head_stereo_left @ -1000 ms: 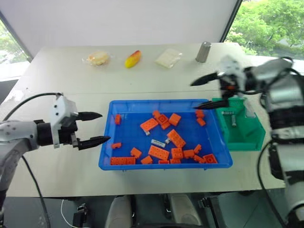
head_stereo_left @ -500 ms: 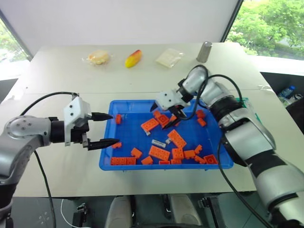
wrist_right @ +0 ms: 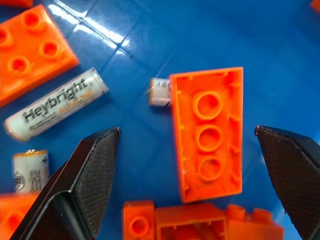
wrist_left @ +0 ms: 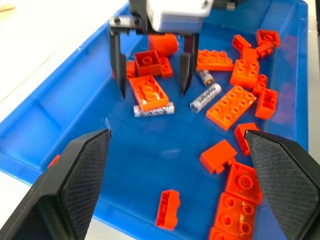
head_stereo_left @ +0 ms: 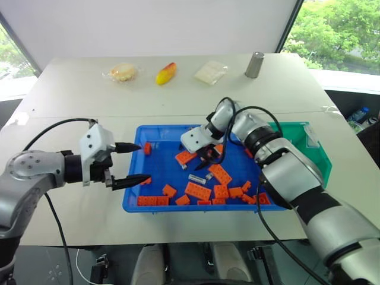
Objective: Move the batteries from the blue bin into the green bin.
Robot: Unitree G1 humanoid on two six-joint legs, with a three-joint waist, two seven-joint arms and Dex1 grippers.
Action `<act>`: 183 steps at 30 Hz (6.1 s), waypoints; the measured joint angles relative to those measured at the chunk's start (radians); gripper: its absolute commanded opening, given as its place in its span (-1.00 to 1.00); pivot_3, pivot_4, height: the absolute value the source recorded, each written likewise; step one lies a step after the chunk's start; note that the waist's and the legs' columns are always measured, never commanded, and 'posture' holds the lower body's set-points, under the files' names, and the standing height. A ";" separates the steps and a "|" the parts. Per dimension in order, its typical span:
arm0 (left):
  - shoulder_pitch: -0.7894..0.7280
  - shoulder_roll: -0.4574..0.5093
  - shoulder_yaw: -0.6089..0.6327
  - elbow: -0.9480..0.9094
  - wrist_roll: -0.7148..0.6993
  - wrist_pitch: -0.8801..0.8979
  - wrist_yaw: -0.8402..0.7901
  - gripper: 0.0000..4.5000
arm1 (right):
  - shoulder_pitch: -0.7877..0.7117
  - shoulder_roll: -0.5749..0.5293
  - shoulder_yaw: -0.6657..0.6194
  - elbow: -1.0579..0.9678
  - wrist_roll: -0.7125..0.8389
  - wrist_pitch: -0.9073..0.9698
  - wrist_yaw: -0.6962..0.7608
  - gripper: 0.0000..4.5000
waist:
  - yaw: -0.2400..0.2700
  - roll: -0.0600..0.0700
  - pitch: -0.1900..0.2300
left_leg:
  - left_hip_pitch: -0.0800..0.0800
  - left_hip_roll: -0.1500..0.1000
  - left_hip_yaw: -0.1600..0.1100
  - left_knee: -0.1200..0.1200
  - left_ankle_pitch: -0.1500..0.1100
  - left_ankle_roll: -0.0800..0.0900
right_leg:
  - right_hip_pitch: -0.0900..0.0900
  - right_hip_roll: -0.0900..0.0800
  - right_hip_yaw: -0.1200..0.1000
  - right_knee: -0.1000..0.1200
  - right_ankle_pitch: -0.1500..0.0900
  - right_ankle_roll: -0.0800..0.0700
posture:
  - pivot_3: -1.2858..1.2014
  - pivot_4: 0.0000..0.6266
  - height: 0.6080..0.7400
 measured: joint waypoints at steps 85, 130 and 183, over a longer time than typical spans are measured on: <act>0.065 0.053 0.095 -0.038 -0.040 0.048 -0.020 1.00 | 0.071 0.135 -0.049 -0.019 0.078 0.041 0.020 0.00 | -0.001 -0.003 0.000 | 0.000 0.001 -0.002 -0.002 0.000 -0.001 | -0.001 0.001 0.000 0.000 -0.002 -0.003 | 0.03 -0.52 1.00; -0.139 -0.089 -0.107 0.077 0.018 -0.028 -0.017 1.00 | 0.651 -0.669 -0.462 -1.443 0.610 1.284 -0.114 0.97 | 0.004 -0.004 0.001 | 0.000 0.000 -0.002 -0.003 0.000 0.000 | -0.003 0.003 0.004 -0.002 -0.002 0.000 | 0.03 -0.52 1.00; -0.160 -0.105 -0.155 0.087 0.046 -0.040 -0.050 1.00 | 0.584 -0.722 -0.380 -1.448 0.589 1.407 -0.183 -0.99 | 0.029 -0.006 0.001 | -0.003 -0.001 -0.001 0.000 0.000 0.000 | -0.003 0.001 0.002 -0.004 -0.004 -0.003 | 0.03 -0.52 1.00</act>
